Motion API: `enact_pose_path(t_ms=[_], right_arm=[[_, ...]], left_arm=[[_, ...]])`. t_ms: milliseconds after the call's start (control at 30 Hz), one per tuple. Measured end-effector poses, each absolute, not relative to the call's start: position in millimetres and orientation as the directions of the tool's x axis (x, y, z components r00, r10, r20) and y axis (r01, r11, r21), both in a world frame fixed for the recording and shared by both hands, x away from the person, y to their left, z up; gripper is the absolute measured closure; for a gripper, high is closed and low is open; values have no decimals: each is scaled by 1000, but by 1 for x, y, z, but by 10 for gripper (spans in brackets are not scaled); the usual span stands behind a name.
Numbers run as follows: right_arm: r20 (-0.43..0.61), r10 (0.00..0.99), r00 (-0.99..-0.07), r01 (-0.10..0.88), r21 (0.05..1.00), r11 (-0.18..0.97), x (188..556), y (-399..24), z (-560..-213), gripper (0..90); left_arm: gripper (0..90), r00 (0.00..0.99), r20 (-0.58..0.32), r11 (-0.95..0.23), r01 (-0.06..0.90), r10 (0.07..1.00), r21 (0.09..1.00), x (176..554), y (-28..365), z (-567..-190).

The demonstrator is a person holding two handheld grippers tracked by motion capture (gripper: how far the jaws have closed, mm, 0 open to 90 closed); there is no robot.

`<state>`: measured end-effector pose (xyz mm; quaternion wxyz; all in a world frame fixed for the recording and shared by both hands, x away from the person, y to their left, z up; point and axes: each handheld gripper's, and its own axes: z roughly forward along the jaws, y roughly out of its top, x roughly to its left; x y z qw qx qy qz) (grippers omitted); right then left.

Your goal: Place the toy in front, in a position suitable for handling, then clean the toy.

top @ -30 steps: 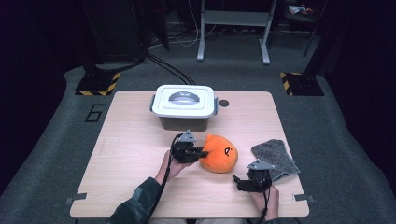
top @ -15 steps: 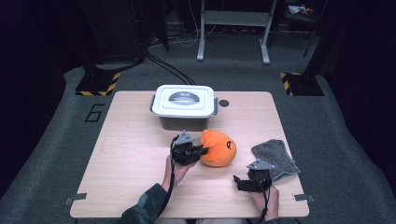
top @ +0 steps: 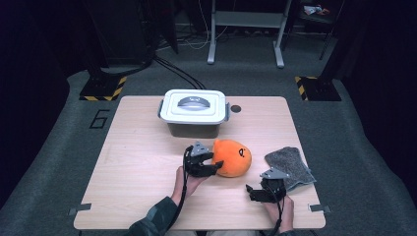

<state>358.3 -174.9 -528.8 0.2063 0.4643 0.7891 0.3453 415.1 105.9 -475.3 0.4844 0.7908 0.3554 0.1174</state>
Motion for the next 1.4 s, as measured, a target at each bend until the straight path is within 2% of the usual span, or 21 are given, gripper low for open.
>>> enact_pose_path(t_ms=[100,167,400,733,900,1067,1400], right_arm=[[-5,875,-484,591,736,330,358,-175,-529,126],[-4,876,-482,591,737,328,358,-175,-529,126],[-5,877,-480,592,737,328,358,-175,-529,125],[-14,874,-485,587,736,338,358,-175,-529,125],[-15,875,-483,585,738,336,358,-175,-529,125],[-20,876,-482,582,741,337,357,-174,-529,126],[-1,875,-483,599,729,331,359,-176,-528,126]], left_arm=[[314,723,-152,-279,439,674,854,413,111,-473],[294,728,-135,-294,430,672,854,412,115,-472],[312,741,-120,-326,428,661,843,406,123,-476],[473,762,-105,-381,432,639,817,404,122,-485],[620,772,-70,-410,410,632,815,403,119,-488],[713,775,-63,-414,402,629,816,402,118,-488],[807,771,-46,-426,399,635,812,401,114,-486]])
